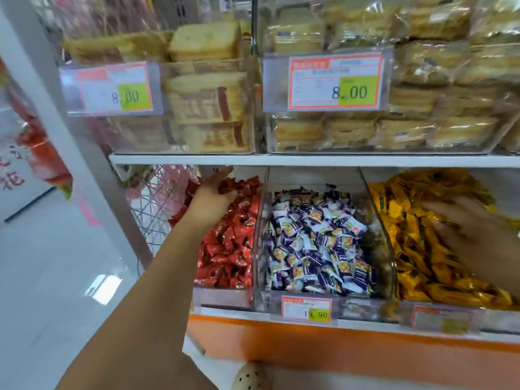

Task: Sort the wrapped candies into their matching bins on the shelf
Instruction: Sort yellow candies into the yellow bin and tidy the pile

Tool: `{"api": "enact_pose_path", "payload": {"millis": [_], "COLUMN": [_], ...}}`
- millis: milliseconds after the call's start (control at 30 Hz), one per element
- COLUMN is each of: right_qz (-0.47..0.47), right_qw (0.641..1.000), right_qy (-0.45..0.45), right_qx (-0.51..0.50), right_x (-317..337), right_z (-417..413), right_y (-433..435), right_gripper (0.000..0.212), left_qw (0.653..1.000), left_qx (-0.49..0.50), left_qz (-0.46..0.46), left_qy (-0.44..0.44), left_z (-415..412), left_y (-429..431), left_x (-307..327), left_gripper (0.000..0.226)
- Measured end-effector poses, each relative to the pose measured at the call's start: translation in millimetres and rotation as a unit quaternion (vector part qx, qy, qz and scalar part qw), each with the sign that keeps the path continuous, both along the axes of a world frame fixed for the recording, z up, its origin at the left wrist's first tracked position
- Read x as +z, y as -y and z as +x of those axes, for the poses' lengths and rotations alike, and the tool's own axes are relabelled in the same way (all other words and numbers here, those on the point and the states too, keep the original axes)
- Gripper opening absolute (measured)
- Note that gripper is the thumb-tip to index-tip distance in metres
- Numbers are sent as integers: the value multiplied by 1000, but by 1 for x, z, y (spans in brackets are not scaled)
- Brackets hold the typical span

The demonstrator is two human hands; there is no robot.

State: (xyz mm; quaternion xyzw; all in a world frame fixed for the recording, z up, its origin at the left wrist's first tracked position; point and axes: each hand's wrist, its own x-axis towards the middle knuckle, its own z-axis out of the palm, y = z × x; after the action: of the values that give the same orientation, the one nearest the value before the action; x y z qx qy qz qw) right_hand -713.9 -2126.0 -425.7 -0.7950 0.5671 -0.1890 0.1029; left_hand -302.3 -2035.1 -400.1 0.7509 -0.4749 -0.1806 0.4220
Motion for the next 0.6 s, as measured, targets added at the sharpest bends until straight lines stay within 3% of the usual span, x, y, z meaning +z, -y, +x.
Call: {"api": "enact_pose_path", "payload": {"millis": [100,267,333,467,600], "right_qz": [5,20,62,257,306], "right_qw": [999,999,998,964,947], "right_qy": [30,25,24,-9,-50], "right_qx": [13,15,-12,-71,-88], "right_x": [13,25,28,16,-12], "right_z": [-4,-23,-41,-57,-54], "right_y": [-9,-16,-16,-13,-5], "right_gripper": [40,48,67,135,149], "left_qw": [998,974,955,936,930], "left_qx": [-37,-206,-280,-317,-308], "left_qz": [-15,3,14,50,42], "left_qy": [53,94,98,146,194], "left_z": [-27,-134,-178,-224,-248], "left_y": [-5,-14,-11,6,28], "left_x": [16,29,23,4,-19], "left_gripper": [44,47,53,64,66]}}
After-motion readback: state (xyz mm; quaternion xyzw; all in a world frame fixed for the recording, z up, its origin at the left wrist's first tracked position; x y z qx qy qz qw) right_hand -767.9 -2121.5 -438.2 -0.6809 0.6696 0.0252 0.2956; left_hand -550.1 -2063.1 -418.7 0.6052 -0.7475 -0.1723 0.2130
